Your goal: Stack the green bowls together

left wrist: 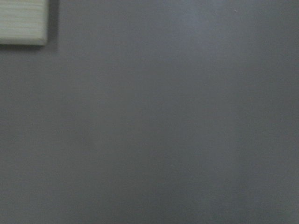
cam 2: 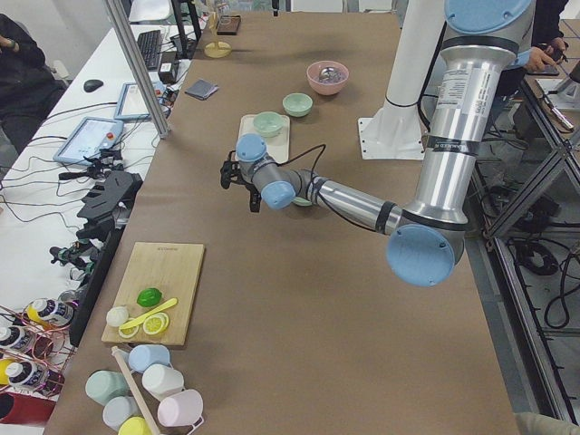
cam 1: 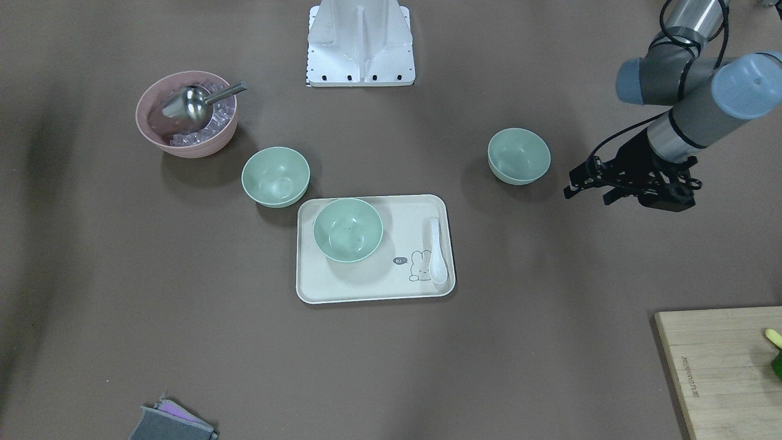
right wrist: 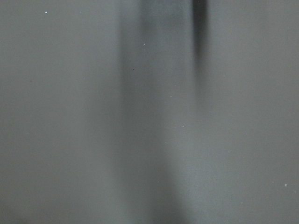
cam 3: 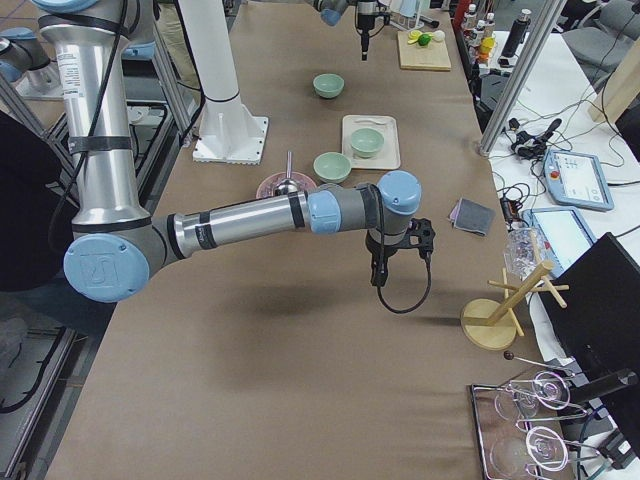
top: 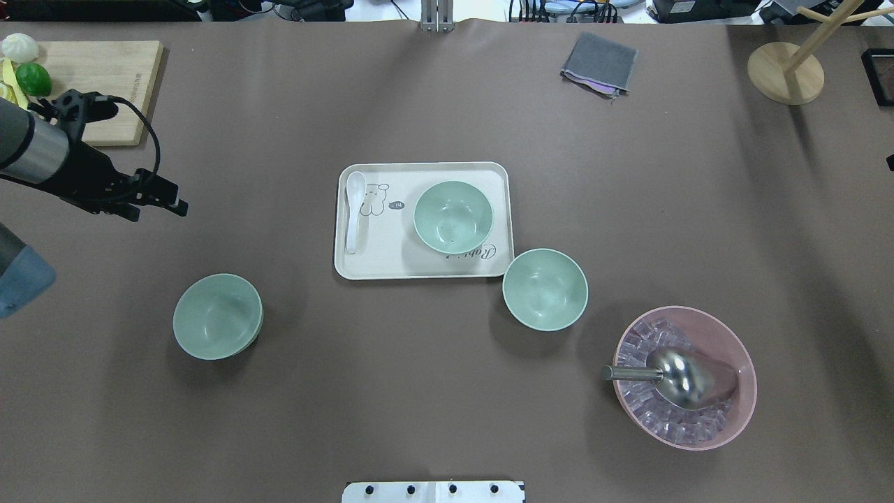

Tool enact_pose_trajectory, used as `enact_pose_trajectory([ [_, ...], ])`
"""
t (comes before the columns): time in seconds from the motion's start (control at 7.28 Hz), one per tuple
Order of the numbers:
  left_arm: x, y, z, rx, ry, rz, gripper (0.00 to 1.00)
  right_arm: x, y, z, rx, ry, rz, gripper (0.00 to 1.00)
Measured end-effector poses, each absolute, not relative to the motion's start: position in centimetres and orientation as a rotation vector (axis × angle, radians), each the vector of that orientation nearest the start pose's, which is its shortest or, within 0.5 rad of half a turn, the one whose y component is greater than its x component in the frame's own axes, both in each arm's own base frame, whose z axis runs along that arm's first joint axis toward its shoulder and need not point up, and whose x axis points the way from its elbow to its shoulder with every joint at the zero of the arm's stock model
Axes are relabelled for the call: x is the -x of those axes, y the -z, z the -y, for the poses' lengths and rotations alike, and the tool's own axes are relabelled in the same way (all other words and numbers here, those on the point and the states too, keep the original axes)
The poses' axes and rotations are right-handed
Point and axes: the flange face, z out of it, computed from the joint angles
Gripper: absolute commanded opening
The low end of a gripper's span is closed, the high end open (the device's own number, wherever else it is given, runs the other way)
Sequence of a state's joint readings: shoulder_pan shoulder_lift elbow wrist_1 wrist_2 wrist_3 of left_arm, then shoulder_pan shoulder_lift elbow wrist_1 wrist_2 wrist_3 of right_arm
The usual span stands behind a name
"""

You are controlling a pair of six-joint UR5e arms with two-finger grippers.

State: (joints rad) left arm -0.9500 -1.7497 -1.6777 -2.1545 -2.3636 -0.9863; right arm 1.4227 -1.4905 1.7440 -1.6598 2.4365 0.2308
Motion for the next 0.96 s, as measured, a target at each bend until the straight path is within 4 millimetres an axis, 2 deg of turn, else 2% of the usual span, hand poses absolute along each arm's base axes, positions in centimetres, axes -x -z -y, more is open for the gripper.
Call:
enact_pose_trajectory([
  [0.27, -31.2, -44.0, 47.7, 0.017, -0.053, -1.113, 0.92, 2.6, -52.8, 52.9, 0.018, -0.02, 0.883, 1.0],
  [0.55, -32.6, -45.5, 45.3, 0.051, -0.087, -1.107, 0.92, 3.4, -52.1, 53.4, 0.027, -0.031, 0.886, 1.0],
  [0.69, -32.5, -46.1, 43.7, 0.059, -0.106, -1.108, 0.83, 3.7, -52.0, 53.5, 0.03, -0.032, 0.886, 1.0],
  [0.82, -32.3, -46.4, 42.2, 0.065, -0.121, -1.109, 0.51, 3.9, -52.0, 53.6, 0.032, -0.031, 0.885, 1.0],
  [0.96, -32.4, -46.4, 41.0, 0.074, -0.134, -1.11, 0.45, 4.0, -52.0, 53.6, 0.034, -0.03, 0.885, 1.0],
])
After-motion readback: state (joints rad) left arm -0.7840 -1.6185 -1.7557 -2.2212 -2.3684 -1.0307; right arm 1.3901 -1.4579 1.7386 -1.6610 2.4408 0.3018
